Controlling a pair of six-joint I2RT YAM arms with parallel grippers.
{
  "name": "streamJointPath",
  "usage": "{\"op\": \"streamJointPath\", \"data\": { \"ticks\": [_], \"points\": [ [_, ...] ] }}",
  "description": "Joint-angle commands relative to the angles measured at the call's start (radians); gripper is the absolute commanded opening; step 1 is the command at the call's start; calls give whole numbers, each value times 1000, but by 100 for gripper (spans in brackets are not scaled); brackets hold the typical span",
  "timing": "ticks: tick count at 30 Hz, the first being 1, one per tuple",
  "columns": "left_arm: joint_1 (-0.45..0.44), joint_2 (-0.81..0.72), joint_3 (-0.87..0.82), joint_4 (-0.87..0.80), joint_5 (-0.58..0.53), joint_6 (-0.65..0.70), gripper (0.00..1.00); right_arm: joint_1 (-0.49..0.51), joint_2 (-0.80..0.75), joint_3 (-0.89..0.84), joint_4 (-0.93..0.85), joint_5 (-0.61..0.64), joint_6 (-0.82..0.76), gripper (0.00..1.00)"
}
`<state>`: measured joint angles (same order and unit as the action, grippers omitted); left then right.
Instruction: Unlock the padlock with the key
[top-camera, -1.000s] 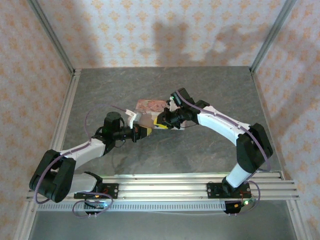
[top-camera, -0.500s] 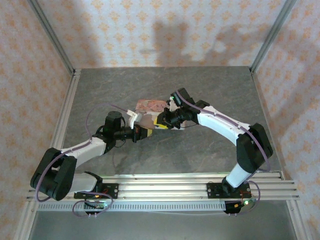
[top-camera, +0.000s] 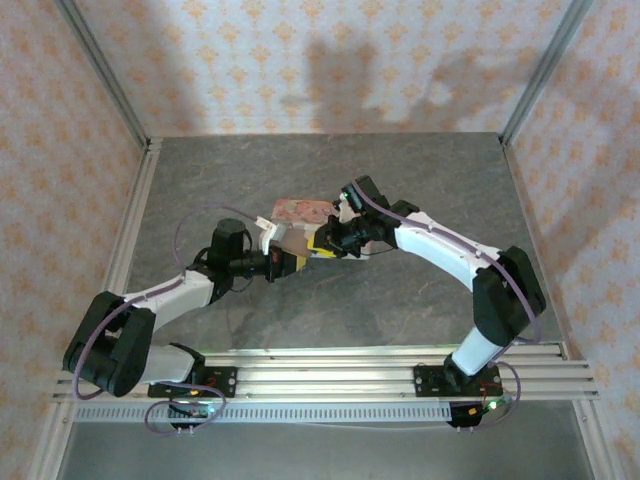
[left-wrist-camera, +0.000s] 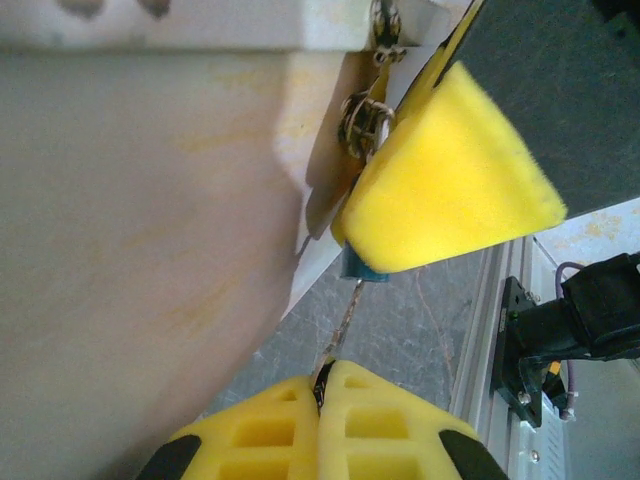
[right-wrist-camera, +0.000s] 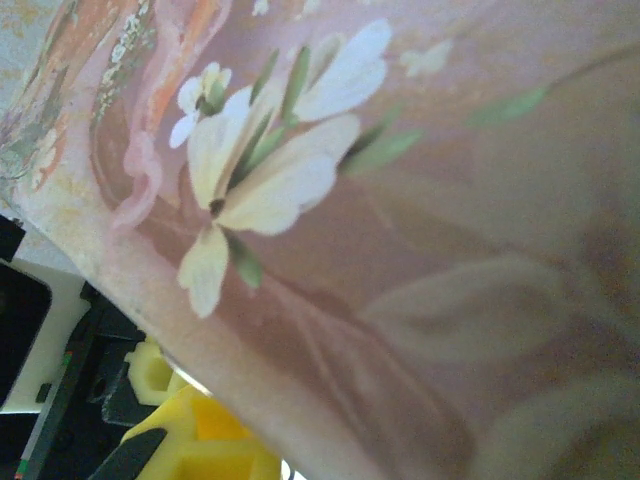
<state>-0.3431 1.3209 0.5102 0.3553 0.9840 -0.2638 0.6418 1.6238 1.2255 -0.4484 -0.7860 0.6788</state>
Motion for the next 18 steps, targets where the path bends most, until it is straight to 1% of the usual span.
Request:
{"op": "streamJointPath", "data": {
  "ticks": [1, 5, 12, 18],
  "points": [
    [-13, 14, 33, 40, 10, -16, 0, -5, -44, 26, 63, -27, -1, 0],
    [-26, 16, 29, 51, -8, -25, 0, -5, -44, 18, 74, -24, 8, 0],
    [-27, -11, 10, 70, -54, -43, 0, -5, -44, 12, 74, -24, 7, 0],
    [-22, -31, -9, 83, -71, -56, 0, -5, -48, 14, 66, -21, -1, 0]
  ]
}}
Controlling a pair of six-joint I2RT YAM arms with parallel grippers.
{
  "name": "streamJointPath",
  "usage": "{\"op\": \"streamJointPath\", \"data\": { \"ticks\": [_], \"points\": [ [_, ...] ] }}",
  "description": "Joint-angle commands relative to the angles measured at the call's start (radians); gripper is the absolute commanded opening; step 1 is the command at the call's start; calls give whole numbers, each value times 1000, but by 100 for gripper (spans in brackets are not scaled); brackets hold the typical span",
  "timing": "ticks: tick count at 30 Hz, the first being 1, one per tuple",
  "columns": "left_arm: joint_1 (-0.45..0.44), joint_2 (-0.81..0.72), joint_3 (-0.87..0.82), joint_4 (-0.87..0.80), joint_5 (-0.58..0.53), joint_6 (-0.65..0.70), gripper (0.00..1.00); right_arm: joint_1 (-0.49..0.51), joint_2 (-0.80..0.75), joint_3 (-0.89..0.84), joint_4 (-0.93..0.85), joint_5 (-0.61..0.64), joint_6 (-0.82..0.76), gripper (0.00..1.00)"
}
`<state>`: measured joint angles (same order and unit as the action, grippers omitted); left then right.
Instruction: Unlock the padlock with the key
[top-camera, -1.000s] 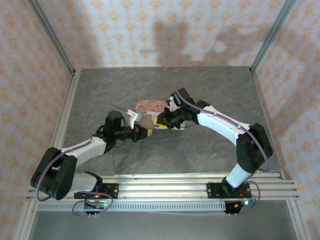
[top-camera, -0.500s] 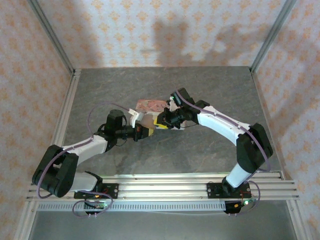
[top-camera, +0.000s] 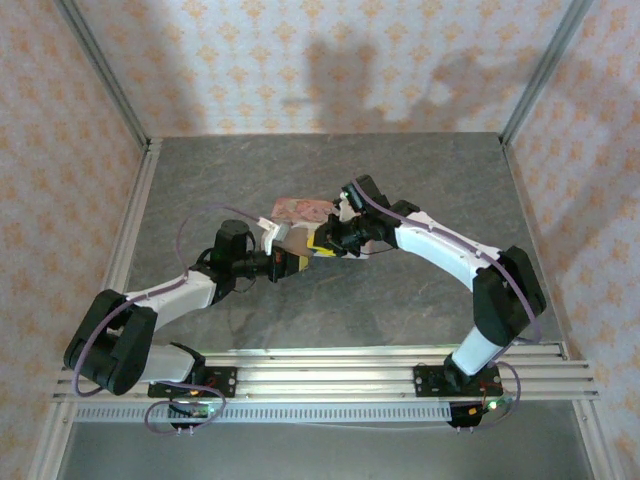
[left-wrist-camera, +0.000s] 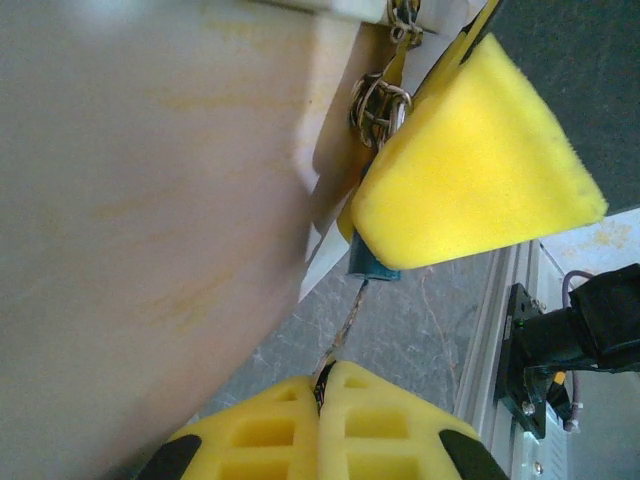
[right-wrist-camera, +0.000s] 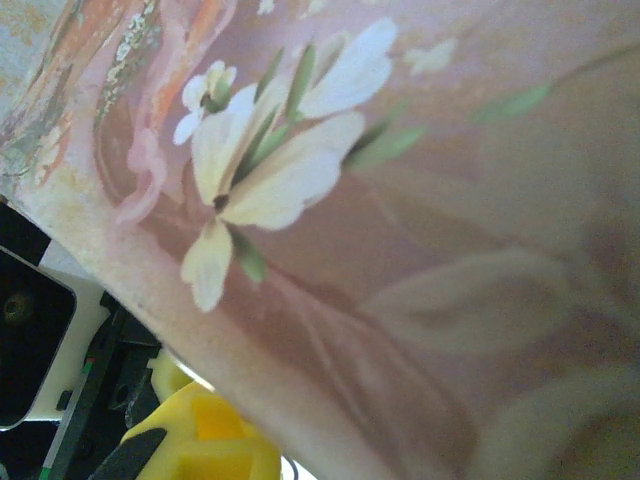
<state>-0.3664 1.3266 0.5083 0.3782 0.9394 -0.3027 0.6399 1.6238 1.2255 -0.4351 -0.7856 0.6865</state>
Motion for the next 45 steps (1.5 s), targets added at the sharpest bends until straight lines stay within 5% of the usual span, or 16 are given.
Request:
{"op": "streamJointPath", "data": {
  "ticks": [1, 45],
  "points": [
    [3, -41, -12, 65, -28, -22, 0, -3, -48, 14, 50, -21, -10, 0],
    [8, -54, -23, 60, -30, -50, 0, -3, -38, 1, 91, -27, 16, 0]
  ]
}}
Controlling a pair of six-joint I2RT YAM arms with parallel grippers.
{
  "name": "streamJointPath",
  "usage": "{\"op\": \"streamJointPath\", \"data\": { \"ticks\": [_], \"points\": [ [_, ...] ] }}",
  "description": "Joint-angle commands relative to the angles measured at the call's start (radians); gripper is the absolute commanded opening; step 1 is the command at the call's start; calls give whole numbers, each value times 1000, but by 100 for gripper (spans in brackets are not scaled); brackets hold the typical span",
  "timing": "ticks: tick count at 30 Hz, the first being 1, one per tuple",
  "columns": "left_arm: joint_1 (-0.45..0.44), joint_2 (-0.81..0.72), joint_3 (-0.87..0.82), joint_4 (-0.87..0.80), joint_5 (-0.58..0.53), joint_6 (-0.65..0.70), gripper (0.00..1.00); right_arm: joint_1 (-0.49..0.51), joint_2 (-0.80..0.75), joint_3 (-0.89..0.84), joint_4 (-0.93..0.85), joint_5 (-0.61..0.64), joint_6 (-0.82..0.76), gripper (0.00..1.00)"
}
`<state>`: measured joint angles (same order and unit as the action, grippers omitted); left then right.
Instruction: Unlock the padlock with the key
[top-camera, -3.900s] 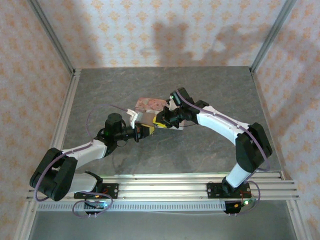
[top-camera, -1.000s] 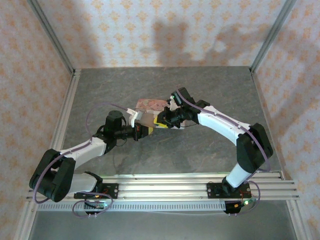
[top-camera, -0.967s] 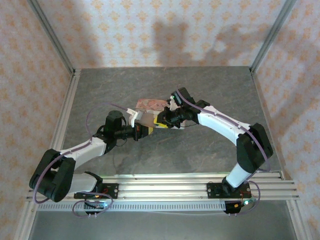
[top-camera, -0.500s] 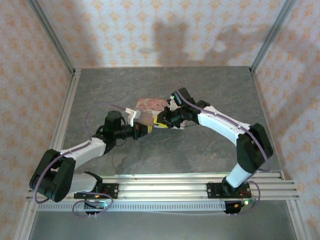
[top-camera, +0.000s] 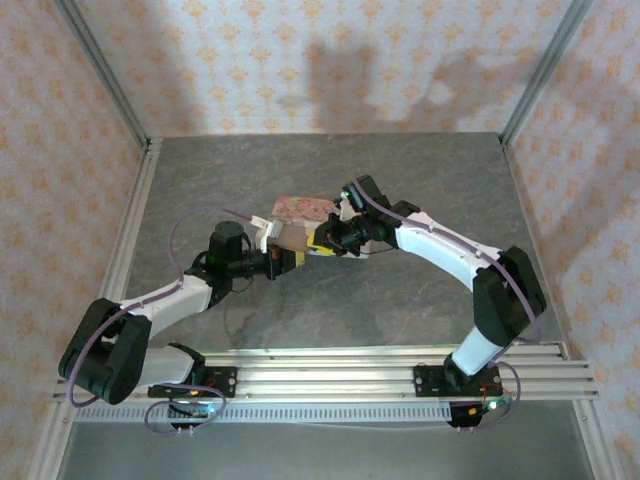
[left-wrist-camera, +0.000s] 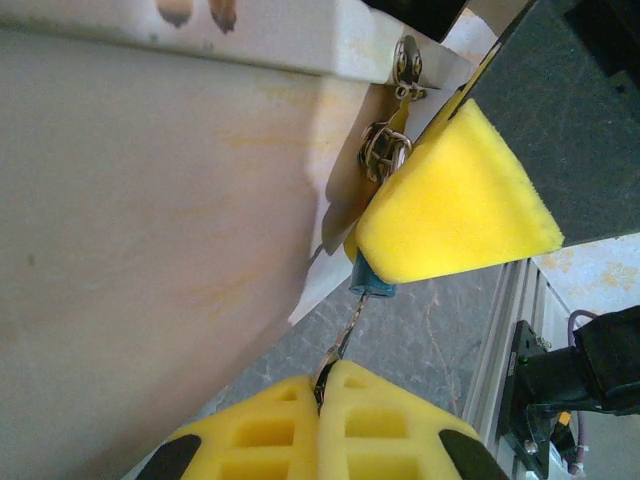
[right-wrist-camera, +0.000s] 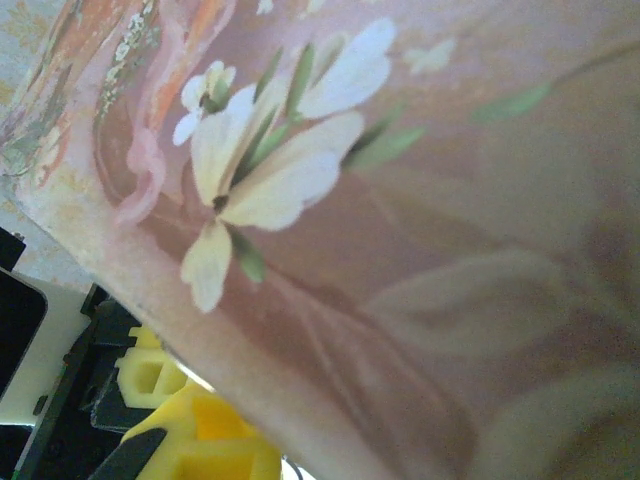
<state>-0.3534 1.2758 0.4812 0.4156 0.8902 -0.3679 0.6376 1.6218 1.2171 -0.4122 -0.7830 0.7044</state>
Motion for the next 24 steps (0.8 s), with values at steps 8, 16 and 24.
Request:
{"op": "streamJointPath", "data": {
  "ticks": [8, 16, 24],
  "points": [
    [-9, -13, -1, 12, 41, 21, 0, -1, -36, 9, 64, -28, -6, 0],
    [-15, 0, 14, 0, 56, 24, 0, -1, -39, 7, 65, -29, -6, 0],
    [-19, 12, 18, -9, 67, 30, 0, -1, -39, 9, 62, -27, -11, 0]
  ]
}}
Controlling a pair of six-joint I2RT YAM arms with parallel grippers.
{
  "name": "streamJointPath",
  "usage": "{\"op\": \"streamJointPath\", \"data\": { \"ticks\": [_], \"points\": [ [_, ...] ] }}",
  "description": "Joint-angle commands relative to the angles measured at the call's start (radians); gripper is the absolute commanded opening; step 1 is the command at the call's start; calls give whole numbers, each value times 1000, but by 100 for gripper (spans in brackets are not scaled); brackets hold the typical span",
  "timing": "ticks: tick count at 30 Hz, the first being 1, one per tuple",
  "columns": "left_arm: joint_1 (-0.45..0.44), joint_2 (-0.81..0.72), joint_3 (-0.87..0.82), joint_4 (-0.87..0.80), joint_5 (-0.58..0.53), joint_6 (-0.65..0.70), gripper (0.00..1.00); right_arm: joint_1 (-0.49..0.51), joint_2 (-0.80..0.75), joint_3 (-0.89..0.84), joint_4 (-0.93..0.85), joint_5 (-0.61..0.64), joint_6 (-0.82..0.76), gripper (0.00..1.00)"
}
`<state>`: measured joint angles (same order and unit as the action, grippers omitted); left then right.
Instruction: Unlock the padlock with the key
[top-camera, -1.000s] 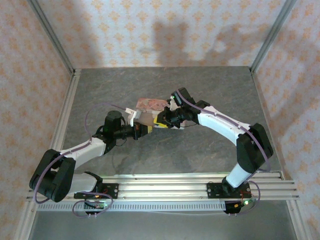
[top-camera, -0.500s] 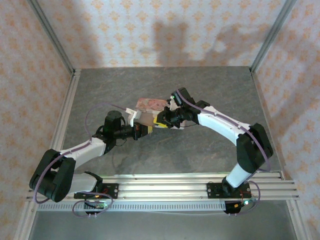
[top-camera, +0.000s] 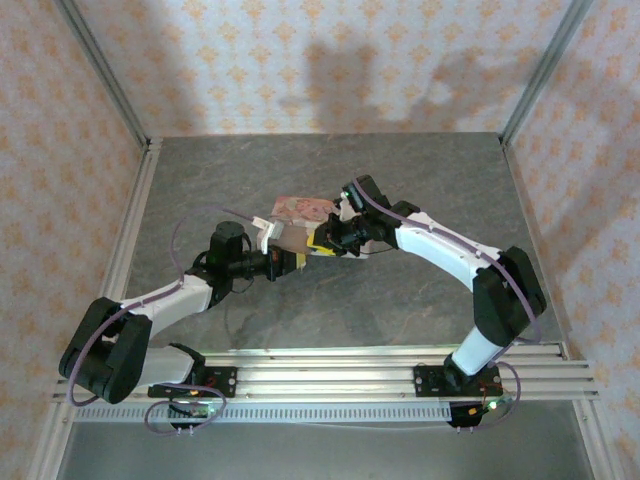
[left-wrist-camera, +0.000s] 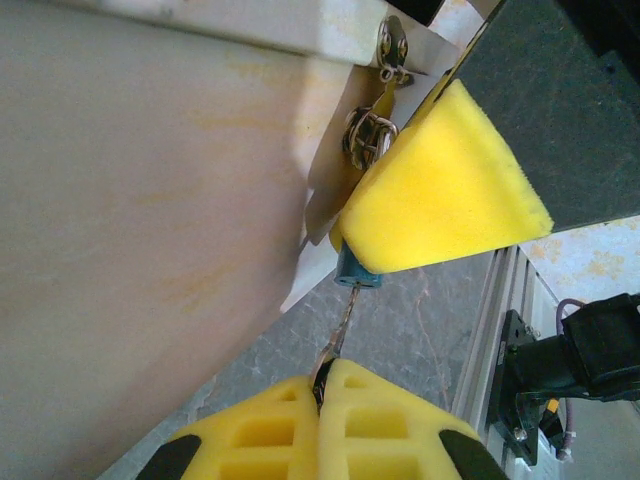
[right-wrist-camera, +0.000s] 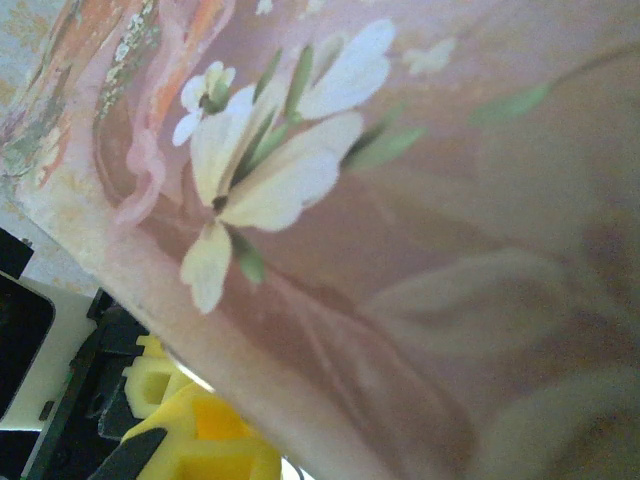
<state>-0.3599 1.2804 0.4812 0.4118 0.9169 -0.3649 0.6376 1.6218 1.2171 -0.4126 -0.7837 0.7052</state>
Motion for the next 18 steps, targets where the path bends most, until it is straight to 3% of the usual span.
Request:
{"op": "streamJointPath", "data": {
  "ticks": [1, 18],
  "points": [
    [-13, 5, 17, -7, 41, 29, 0, -1, -38, 8, 63, -26, -12, 0],
    [-10, 18, 35, -9, -22, 2, 0, -1, -45, 3, 63, -32, -13, 0]
  ]
}}
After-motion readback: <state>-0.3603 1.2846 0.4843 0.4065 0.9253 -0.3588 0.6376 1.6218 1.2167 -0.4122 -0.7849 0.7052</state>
